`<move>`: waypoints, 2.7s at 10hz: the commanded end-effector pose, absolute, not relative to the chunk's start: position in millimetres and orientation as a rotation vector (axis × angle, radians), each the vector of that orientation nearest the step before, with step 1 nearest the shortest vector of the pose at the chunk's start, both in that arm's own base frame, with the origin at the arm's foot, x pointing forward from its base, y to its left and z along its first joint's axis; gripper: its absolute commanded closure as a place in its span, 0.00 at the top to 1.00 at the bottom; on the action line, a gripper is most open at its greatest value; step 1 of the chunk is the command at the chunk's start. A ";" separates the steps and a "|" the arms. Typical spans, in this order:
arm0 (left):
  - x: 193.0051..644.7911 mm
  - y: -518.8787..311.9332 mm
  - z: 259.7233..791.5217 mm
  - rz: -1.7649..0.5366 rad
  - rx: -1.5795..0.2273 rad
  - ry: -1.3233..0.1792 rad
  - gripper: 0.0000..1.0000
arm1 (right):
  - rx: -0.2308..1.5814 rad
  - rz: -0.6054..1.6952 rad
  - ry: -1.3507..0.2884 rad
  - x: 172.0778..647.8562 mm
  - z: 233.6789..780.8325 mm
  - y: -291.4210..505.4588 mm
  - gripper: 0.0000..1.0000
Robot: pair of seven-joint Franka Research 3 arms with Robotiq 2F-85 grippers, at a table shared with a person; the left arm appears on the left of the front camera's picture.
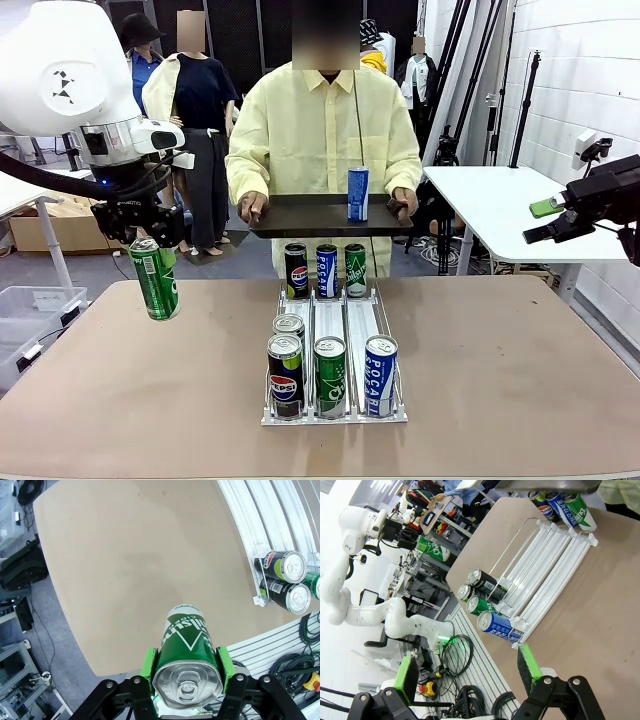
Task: Retrieve and hand over the desired beverage to the person.
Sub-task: Place the picked can on the Handle tray extended by the person.
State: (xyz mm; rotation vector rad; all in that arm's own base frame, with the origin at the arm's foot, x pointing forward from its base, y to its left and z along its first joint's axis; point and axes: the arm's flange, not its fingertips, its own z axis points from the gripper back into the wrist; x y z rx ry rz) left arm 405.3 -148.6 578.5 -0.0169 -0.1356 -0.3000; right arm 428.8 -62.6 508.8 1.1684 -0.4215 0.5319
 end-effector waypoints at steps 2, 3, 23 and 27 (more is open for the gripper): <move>404.5 -146.6 582.5 -0.293 -0.019 -0.138 0.00 | 1.170 0.530 -0.428 429.4 509.6 -61.8 1.00; 404.5 -146.6 582.5 -0.293 -0.019 -0.138 0.00 | 1.170 0.530 -0.428 429.4 509.6 -61.8 1.00; 404.5 -146.6 582.5 -0.293 -0.019 -0.138 0.00 | 1.170 0.530 -0.428 429.4 509.6 -61.8 1.00; 431.6 -165.6 610.1 -0.282 -0.042 -0.140 0.00 | 1.170 0.530 -0.428 429.4 509.6 -61.8 1.00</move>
